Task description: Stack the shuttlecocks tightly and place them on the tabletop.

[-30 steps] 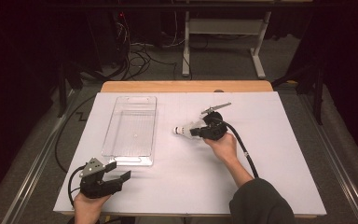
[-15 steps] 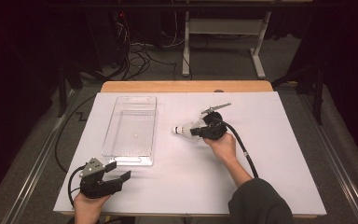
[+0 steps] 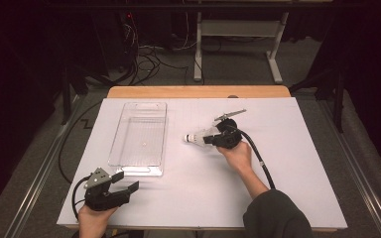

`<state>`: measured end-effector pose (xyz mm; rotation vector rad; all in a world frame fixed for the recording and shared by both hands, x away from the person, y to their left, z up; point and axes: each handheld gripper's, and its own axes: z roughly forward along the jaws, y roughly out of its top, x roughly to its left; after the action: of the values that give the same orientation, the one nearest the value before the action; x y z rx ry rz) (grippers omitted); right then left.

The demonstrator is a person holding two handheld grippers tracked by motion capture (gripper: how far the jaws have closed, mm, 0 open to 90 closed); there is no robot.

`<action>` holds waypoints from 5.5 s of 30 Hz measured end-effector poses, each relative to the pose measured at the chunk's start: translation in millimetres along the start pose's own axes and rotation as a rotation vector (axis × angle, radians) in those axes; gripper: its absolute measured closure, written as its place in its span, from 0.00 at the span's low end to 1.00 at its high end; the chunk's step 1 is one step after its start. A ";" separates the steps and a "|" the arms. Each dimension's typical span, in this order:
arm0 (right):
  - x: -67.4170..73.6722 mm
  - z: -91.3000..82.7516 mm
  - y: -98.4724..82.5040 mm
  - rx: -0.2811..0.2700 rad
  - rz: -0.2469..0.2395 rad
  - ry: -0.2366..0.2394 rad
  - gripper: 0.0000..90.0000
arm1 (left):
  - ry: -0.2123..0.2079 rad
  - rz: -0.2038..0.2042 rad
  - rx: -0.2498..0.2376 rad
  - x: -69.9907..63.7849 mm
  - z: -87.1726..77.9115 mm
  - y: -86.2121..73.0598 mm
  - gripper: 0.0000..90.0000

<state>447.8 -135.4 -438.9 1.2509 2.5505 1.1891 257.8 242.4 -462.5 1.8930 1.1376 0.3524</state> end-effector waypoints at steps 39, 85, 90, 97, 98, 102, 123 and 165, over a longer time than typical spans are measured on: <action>-2.0 -14.2 -4.1 0.001 -0.010 -0.069 0.74 | -0.001 -0.001 0.000 0.0 0.0 0.1 0.34; -3.4 -32.7 -10.0 -0.024 -0.024 -0.101 0.68 | -0.001 -0.001 -0.001 -0.2 0.0 0.0 0.34; -3.2 -34.0 -10.2 -0.026 -0.029 -0.102 0.68 | -0.002 0.000 -0.002 -0.3 0.0 0.0 0.34; -2.8 -40.4 -9.4 -0.030 -0.037 -0.115 0.68 | -0.002 0.000 -0.003 -0.4 -0.4 0.0 0.34; -3.3 -41.5 -9.3 -0.033 -0.037 -0.116 0.68 | -0.002 -0.001 -0.004 -0.4 -0.5 0.0 0.34; -6.3 -44.6 -9.2 -0.028 -0.028 -0.126 0.68 | -0.003 -0.001 -0.004 -0.5 -0.5 0.0 0.34; -12.1 -52.0 -1.2 -0.014 -0.005 -0.180 0.61 | -0.002 -0.003 -0.007 -0.4 -1.0 0.1 0.34; -42.5 -41.2 54.7 0.097 0.140 -0.323 0.49 | -0.009 -0.006 -0.021 0.2 -3.2 0.0 0.34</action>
<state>496.7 -169.9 -384.9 1.5230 2.3399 0.8102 255.9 244.2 -460.7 1.8708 1.1300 0.3506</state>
